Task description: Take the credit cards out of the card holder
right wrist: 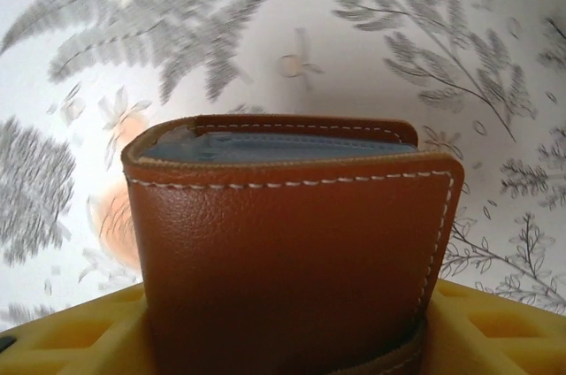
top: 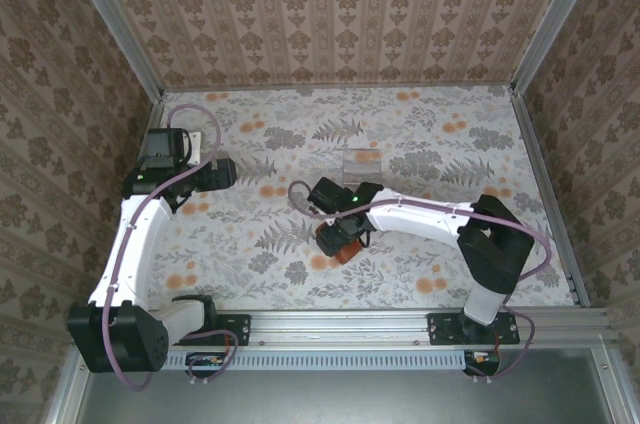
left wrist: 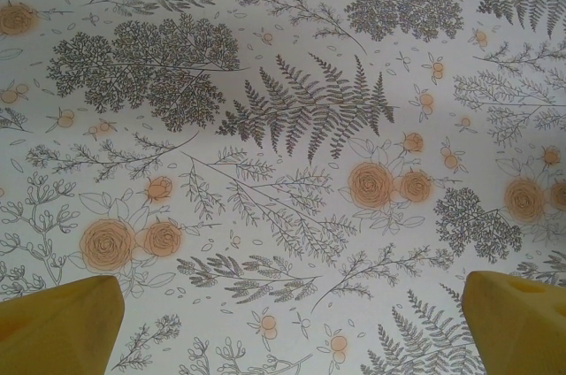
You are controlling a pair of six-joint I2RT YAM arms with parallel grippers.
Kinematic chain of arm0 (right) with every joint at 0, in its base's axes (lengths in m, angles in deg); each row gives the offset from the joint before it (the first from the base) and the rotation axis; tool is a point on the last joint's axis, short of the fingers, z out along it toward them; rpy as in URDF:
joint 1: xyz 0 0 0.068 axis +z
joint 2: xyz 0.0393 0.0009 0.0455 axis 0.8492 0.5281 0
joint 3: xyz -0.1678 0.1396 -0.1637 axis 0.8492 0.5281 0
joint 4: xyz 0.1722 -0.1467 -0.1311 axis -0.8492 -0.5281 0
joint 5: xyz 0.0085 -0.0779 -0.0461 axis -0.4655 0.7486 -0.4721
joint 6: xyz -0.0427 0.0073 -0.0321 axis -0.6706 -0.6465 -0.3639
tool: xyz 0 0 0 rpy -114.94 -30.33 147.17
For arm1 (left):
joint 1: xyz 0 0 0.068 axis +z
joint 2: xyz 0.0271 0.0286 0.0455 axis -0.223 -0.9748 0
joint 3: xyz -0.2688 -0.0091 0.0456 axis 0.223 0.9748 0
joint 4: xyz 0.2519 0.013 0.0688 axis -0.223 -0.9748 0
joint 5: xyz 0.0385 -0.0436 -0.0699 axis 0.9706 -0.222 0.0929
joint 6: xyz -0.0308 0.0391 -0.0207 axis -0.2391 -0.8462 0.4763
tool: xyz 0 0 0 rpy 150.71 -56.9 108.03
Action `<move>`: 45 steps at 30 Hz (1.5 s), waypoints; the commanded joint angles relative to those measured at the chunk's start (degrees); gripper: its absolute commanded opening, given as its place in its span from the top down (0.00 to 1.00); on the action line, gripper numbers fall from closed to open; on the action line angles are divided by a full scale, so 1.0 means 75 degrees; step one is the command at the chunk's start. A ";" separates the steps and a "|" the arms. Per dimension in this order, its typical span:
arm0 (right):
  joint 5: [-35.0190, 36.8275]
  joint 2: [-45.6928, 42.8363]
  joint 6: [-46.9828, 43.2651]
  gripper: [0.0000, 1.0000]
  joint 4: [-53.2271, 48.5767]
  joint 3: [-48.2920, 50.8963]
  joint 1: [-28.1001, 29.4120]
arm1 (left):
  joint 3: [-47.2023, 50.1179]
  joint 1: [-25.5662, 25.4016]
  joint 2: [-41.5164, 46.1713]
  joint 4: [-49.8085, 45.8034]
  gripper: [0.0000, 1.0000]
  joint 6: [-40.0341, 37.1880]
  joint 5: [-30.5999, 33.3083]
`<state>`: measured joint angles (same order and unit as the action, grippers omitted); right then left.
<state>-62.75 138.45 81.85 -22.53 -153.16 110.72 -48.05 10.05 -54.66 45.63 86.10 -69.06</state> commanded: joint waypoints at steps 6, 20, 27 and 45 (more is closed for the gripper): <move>0.0849 0.0731 0.4182 0.30 -0.1025 -0.0632 -0.0198 | 0.0087 0.0033 0.0089 -0.0037 0.00 0.0042 0.0051; 0.1152 0.1829 0.4262 0.17 -0.1034 -0.1353 -0.0527 | 0.0136 -0.0942 -0.0449 0.0271 0.00 0.1175 -0.0570; 0.1080 0.1226 0.4033 0.08 -0.1119 -0.1307 -0.0662 | 0.0577 -0.1884 -0.0909 0.1076 0.00 0.2123 -0.1068; -0.0899 -0.0908 0.3706 0.24 0.0739 0.1223 -0.1690 | 0.0949 -0.4381 -0.2682 0.3199 0.54 0.4218 -0.1712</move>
<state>-65.76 133.82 109.94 -19.73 -145.31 98.09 -41.61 -21.18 -73.24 65.78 114.32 -81.06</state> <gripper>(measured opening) 0.770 0.476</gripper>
